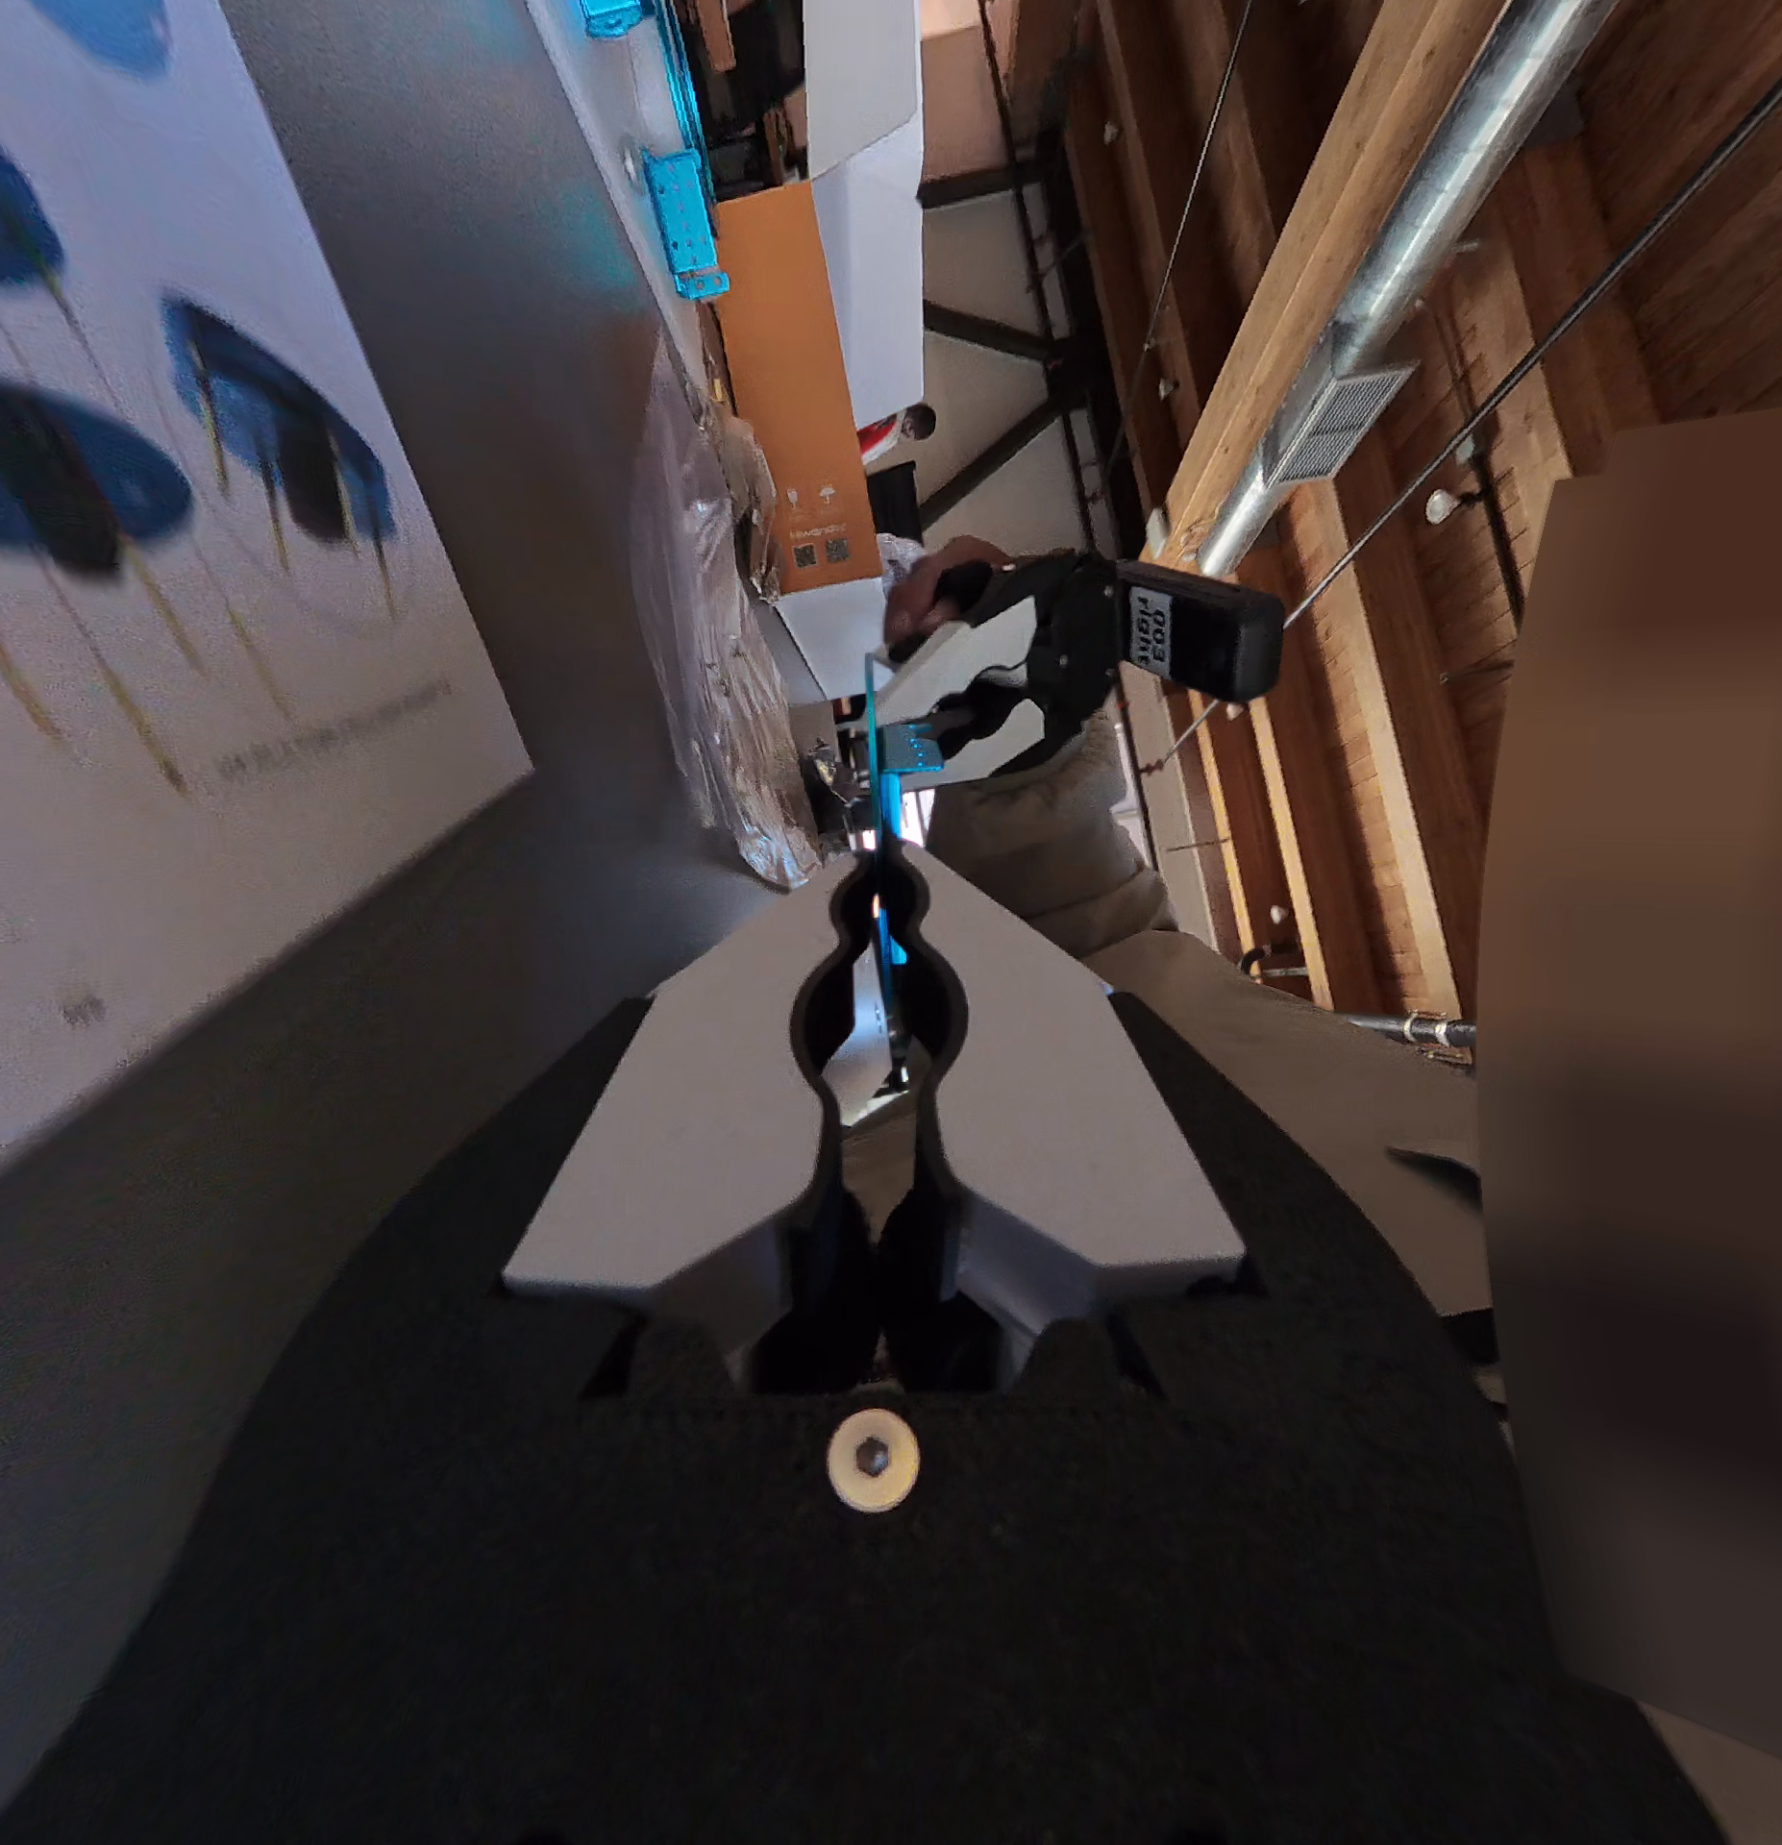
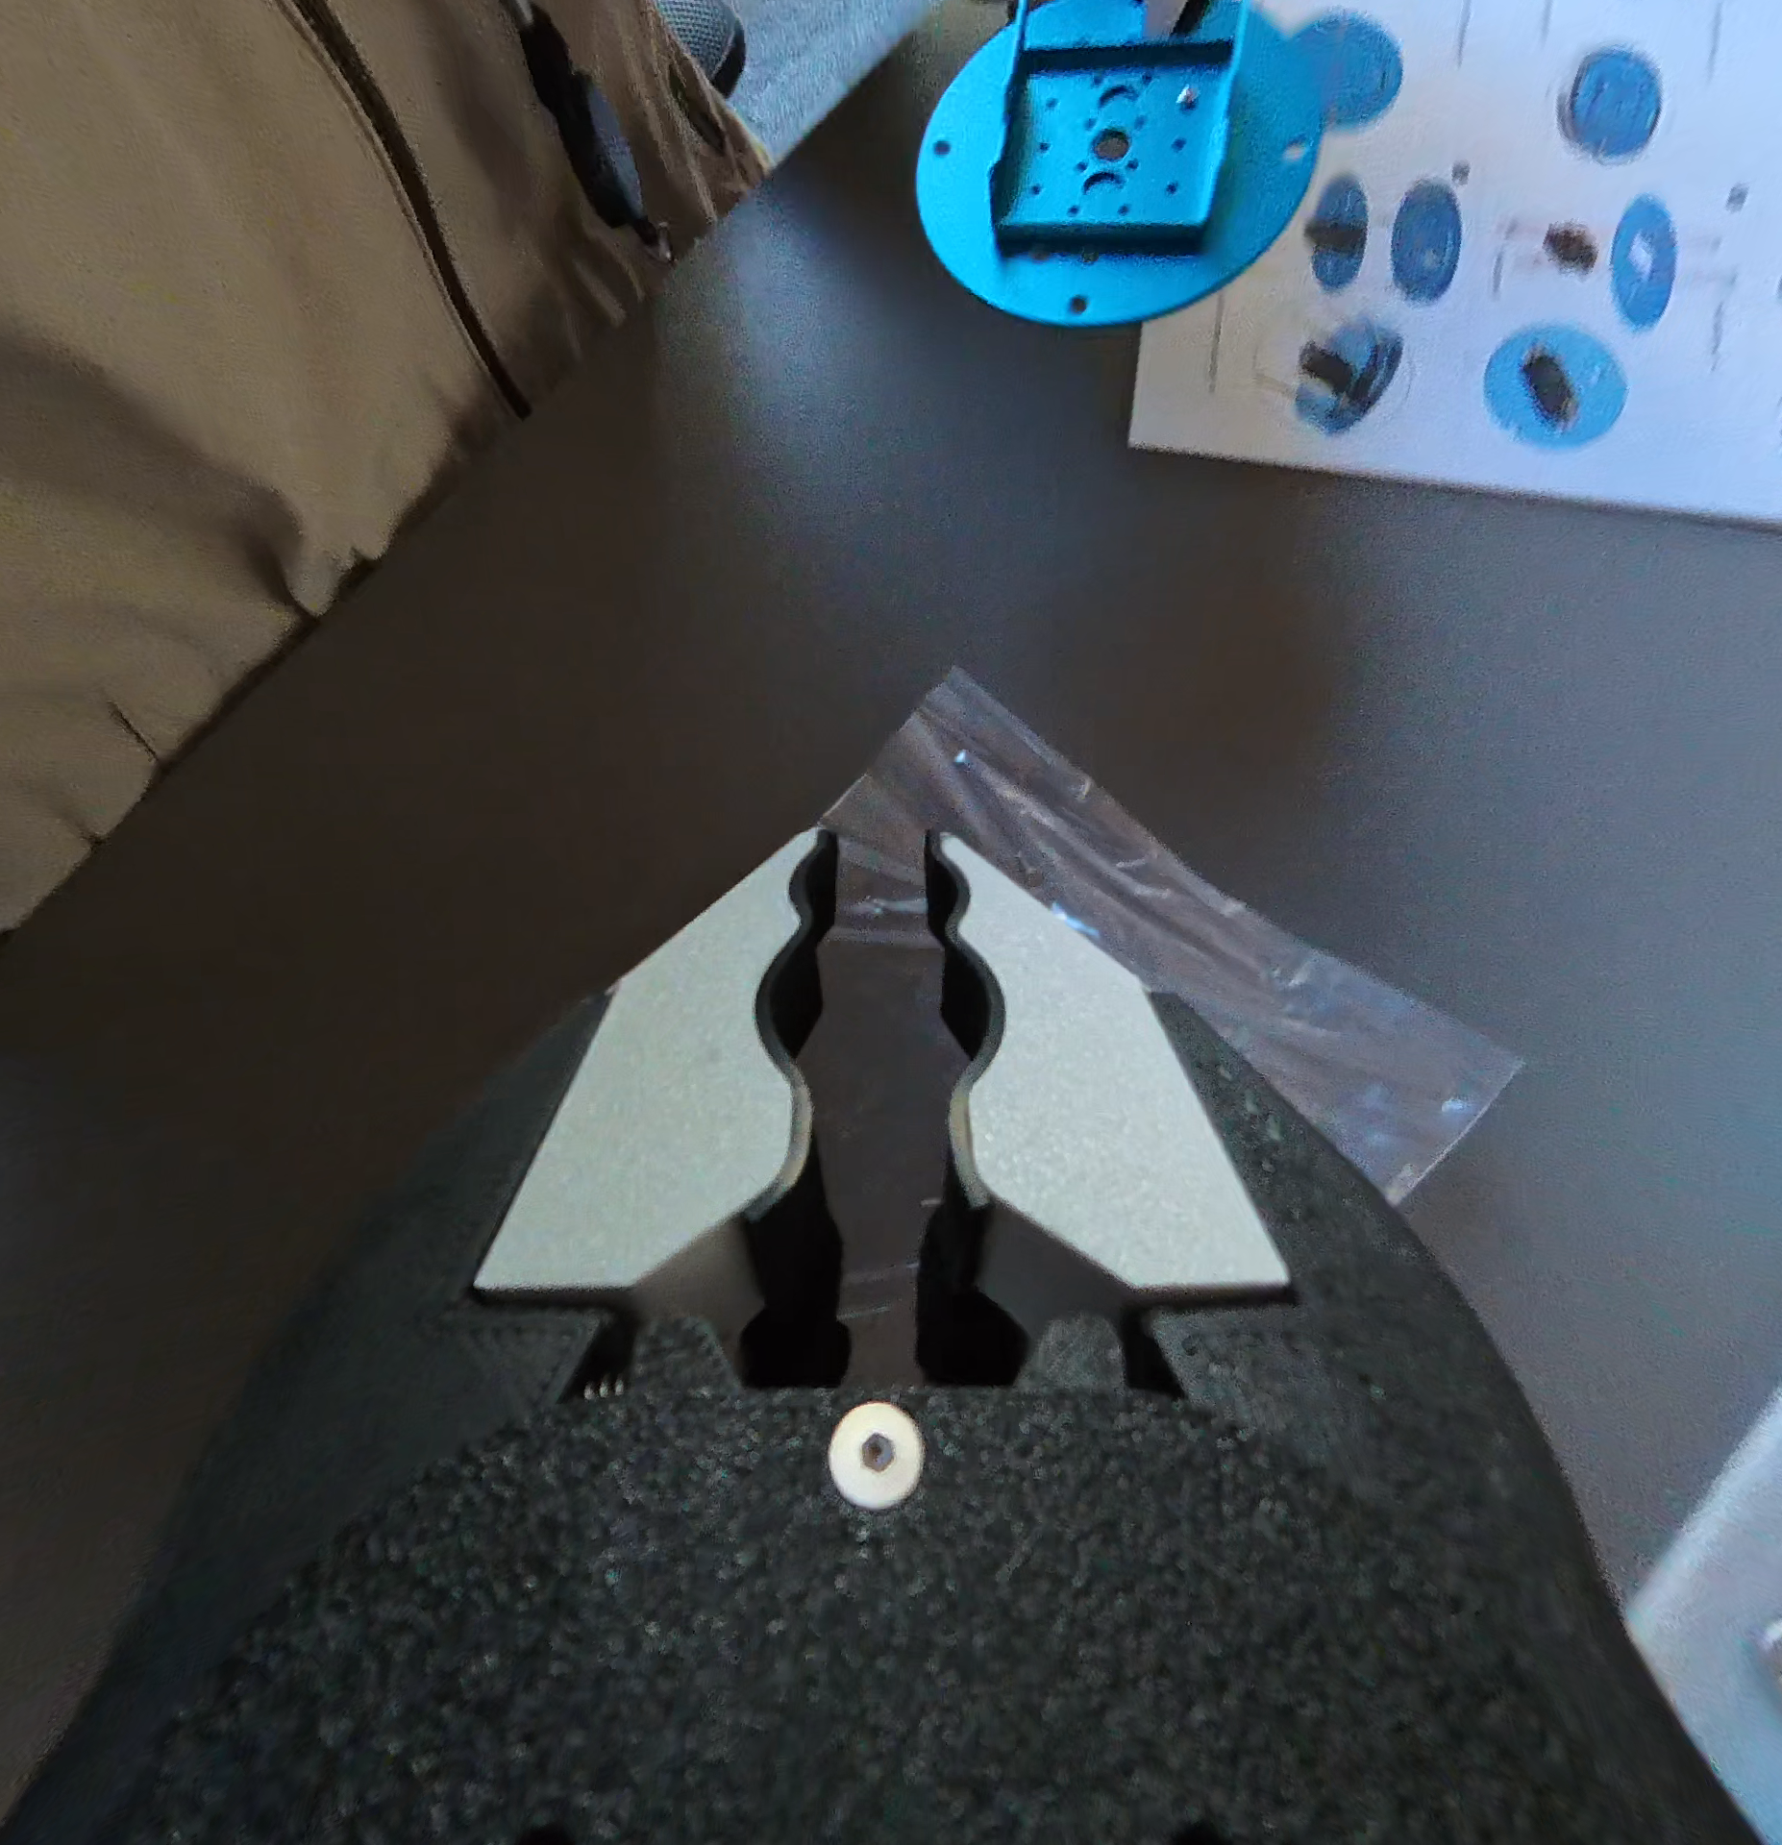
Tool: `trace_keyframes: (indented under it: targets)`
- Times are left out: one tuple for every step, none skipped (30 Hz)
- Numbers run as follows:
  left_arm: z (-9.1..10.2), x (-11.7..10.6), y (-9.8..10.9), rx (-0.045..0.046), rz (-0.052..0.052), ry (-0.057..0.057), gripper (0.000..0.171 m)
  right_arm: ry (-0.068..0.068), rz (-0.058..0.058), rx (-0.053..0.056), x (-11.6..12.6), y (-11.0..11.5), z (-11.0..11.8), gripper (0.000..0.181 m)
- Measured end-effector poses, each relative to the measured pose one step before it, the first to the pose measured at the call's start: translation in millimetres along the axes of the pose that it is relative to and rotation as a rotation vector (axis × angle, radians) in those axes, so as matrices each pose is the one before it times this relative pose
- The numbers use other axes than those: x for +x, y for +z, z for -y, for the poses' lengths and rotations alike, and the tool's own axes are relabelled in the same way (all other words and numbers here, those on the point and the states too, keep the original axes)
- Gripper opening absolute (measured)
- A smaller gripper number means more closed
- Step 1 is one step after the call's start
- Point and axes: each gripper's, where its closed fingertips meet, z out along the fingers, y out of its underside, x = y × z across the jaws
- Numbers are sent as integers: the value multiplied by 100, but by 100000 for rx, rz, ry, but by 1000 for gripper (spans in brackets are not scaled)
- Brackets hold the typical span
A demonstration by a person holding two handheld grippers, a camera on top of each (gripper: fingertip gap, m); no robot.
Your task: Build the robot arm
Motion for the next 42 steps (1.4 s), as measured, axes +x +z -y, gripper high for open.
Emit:
trace_keyframes:
  targets:
    - [-809, 241, -158, 1154, -669, -574, 0, -3001, -901, 2821, 39, 59, 206, 19]
    - [-842, 135, -133, 744, -91, 196, 0, -1087, -484, 3458, -9, 104, 210, 19]
    - [-796, -41, -130, 963, 939, 661, 0, 1047, -222, 3801, -73, 119, 192, 20]
    - [-796, -121, -109, 1041, 1366, 886, 0, 1980, -444, 2840, -76, 146, 63, 24]
    - [-816, -50, -64, 586, 793, 639, 0, 2667, 396, 1201, -341, 91, -78, 25]
    - [-816, 83, -37, 39, -112, 384, 0, 3131, 857, 603, -498, 33, -69, 24]
    - [-759, 195, -25, -399, -742, 294, 0, 1269, -476, 711, -333, 27, -9, 25]
    - [-678, 271, -43, -454, -969, 466, 0, -2105, -2832, 587, -57, 22, 18, 24]
    - [-660, 229, -26, -847, -372, 1274, 0, -3958, -3455, -459, -32, 54, -94, 24]
    - [-662, 165, -12, -1431, 287, 1988, 0, -4450, -3660, -2030, 52, 89, -165, 21]
    - [-604, 218, 15, -1486, 144, 1735, 0, -3329, -4430, -2949, 257, 62, -263, 16]
    - [-536, 294, 6, -1374, -305, 1190, 0, -1744, -4778, -2499, 426, 52, -170, 14]
    - [-462, 310, 17, -1315, -246, 1107, 0, -1100, -3831, -2358, 428, 17, -20, 14]
    - [-377, 263, -8, -914, 296, 1271, 0, -149, -3462, -3126, 430, -8, -16, 12]
    - [-311, 193, -31, -480, 796, 1353, 0, 347, -3293, -3461, 411, -20, 1, 12]
    - [-295, 164, -34, -408, 917, 968, 0, 295, -3093, -3601, 355, -11, -38, 14]
    - [-297, 217, -14, -376, 293, 29, 0, 1895, -3903, -3672, 404, -18, -98, 14]
    - [-286, 230, 12, -329, -163, -609, 0, 1631, -4136, -3452, 455, 22, -170, 15]
    - [-291, 133, 73, -618, 196, -442, 0, 2114, -1947, -2830, 101, 83, -154, 16]
    - [-259, 46, 134, -770, 648, -53, 0, 2904, -278, -2690, -189, 105, -269, 16]
    - [-168, 4, 170, -489, 863, 201, 0, 2375, -1006, -3323, -39, 173, -468, 16]
    - [-101, 13, 226, -319, 786, 366, 0, 570, -364, -2969, -120, 149, -490, 16]
    - [-54, 71, 259, -338, 477, 426, 0, 126, -92, -117, -191, 53, -177, 15]
    - [-3, 110, 292, 14, 291, 410, 0, 207, -1043, 1125, -15, -26, -81, 13]
    - [87, 107, 310, 460, 342, 387, 0, 144, -1206, 452, 89, -60, -195, 13]
    - [92, 94, 352, 431, 472, 459, 0, -33, -646, -31, 72, -78, -266, 13]
    - [77, 107, 385, 229, 376, 442, 0, -90, -65, -90, 35, -118, -279, 14]
    - [52, 172, 404, 118, 73, 199, 0, 131, -29, 842, 61, -167, -160, 14]
    - [37, 190, 408, -67, -98, 80, 0, 220, -43, 742, 101, -183, -172, 14]
    - [59, 182, 393, -217, -107, -11, 0, 112, 275, 435, 84, -165, -183, 14]
    - [121, 130, 340, -116, -66, -235, 0, 83, 566, 593, 80, -164, -157, 15]
    - [178, 32, 291, -135, 287, -164, 0, -21, 355, 434, 118, -134, -172, 15]
    - [224, -70, 250, -325, 782, 95, 0, -416, 354, 574, 158, -75, -141, 15]
    - [282, -98, 220, -257, 810, 45, 0, -716, 77, 452, 232, -16, -160, 14]
    - [329, -95, 188, -246, 574, -49, 0, -860, -46, -246, 295, 75, -243, 15]
    - [350, -77, 165, -364, 581, 98, 0, -842, 506, -594, 253, 117, -260, 15]
    - [393, -82, 137, -131, 676, 202, 0, -428, 984, -227, 208, 175, -192, 15]
    - [458, -82, 90, 264, 766, 195, 0, -577, 2762, 381, -22, 252, -90, 15]
    - [472, -115, 55, 344, 909, 305, 0, -1020, 4637, 1303, -269, 333, 62, 15]
    - [462, -148, 32, 359, 1119, 361, 0, -1358, 5070, 1735, -277, 445, 87, 15]
    - [477, -210, 22, 588, 1241, 261, 0, -1953, 5393, 1387, -219, 562, 44, 16]
    - [446, -211, 9, 546, 1108, 182, 0, -2219, 6754, 2211, -344, 611, 190, 18]
